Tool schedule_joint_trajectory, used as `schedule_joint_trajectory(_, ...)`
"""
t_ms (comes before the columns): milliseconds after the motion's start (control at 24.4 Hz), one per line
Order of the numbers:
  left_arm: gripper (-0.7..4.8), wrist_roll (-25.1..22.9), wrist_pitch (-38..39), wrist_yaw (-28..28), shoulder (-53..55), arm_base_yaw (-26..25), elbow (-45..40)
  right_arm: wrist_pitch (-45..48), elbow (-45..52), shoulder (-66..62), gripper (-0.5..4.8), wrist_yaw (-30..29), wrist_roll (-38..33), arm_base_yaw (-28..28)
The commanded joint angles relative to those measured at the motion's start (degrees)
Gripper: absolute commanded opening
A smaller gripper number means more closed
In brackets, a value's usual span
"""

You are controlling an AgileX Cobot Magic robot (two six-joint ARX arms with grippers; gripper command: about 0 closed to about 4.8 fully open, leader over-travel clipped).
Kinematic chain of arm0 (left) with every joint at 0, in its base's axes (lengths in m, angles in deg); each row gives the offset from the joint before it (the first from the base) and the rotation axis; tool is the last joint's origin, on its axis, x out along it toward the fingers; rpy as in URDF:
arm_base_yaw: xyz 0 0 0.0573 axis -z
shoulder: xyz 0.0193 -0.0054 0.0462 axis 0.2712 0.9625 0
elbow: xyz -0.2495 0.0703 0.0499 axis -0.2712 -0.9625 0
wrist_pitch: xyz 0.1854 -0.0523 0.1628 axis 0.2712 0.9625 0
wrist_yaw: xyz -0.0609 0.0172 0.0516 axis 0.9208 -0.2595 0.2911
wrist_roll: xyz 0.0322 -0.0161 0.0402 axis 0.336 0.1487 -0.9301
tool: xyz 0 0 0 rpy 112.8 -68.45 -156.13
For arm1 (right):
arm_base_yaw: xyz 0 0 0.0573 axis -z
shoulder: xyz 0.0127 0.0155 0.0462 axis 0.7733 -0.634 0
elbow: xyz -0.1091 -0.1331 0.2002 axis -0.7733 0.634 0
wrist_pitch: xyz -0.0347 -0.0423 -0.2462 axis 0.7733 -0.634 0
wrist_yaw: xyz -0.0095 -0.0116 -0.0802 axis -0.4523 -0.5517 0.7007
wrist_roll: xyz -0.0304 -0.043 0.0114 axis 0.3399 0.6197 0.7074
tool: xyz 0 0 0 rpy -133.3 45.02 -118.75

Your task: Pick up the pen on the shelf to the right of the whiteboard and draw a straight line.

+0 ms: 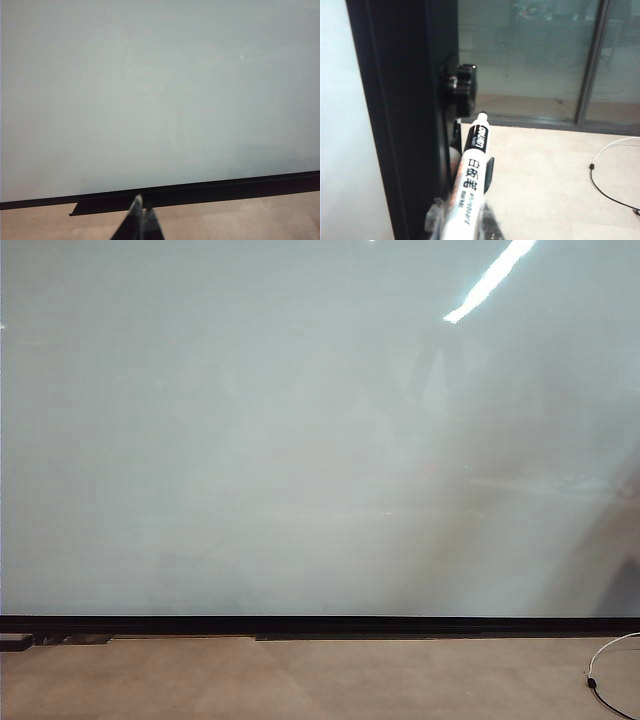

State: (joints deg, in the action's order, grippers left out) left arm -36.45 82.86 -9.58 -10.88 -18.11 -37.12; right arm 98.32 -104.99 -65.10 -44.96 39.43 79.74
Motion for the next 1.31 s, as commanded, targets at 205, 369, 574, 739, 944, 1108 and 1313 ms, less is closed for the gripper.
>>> schedule_joint_trajectory(205,-0.05,-0.1,-0.7,0.1,0.0,0.0,0.2,0.9,0.0,0.4,-0.08,-0.1,-0.3,0.0)
schedule_joint_trajectory(369,-0.05,-0.1,-0.7,0.1,0.0,0.0,0.2,0.9,0.7,1.0,-0.08,-0.1,-0.4,0.1)
schedule_joint_trajectory(574,-0.05,-0.1,-0.7,0.1,0.0,0.0,0.2,0.9,3.0,5.0,-0.08,0.6,-0.4,1.6)
schedule_joint_trajectory(739,-0.05,-0.1,-0.7,0.1,0.0,0.0,0.2,0.3,5.3,10.4,-0.08,5.1,-0.7,4.6)
schedule_joint_trajectory(944,-0.05,-0.1,-0.7,0.1,0.0,0.0,0.2,-5.6,9.1,18.4,-0.09,12.4,-1.2,8.5)
schedule_joint_trajectory(1108,-0.05,-0.1,-0.7,0.1,0.0,0.0,0.2,-10.8,16.0,29.0,-0.09,15.7,-6.0,8.9)
schedule_joint_trajectory(1313,-0.05,-0.1,-0.7,0.1,0.0,0.0,0.2,-18.1,24.8,46.2,-0.09,19.5,-7.8,4.5)
